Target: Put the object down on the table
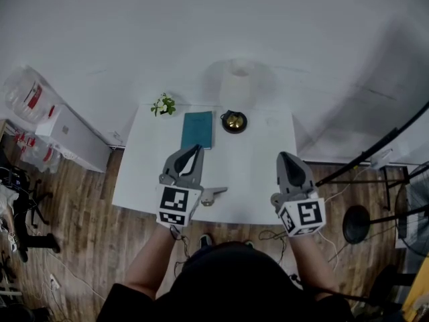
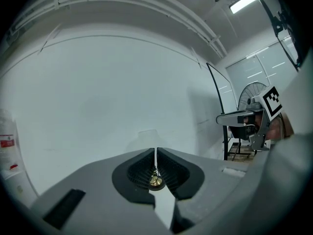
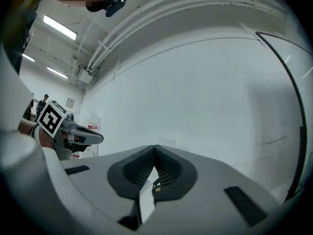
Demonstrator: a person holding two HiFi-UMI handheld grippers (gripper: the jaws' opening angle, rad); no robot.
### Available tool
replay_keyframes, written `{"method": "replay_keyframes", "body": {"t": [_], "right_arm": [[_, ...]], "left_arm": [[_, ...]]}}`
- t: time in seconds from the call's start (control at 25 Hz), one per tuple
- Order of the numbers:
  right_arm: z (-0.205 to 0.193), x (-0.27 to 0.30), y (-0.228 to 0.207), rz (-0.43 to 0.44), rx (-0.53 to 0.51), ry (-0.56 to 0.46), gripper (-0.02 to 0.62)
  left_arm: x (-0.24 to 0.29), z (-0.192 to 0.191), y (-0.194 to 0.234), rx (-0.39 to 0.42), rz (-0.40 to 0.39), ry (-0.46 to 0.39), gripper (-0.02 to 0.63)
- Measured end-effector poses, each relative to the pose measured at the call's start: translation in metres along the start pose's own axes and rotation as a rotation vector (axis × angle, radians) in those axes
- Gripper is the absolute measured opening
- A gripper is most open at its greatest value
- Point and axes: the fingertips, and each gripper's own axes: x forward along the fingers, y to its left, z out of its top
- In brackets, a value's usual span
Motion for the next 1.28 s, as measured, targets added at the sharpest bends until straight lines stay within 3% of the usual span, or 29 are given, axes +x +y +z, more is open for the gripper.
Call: {"method": "replay_keyframes", "body": {"t": [1.28], "right_arm": [[-0.003,0.005,0.052,-0.103,-0.005,0.006,0.005]], "left_arm": [[-0.014,-0.028,0.035,0.031,-0.113,0.0,0.017]]}}
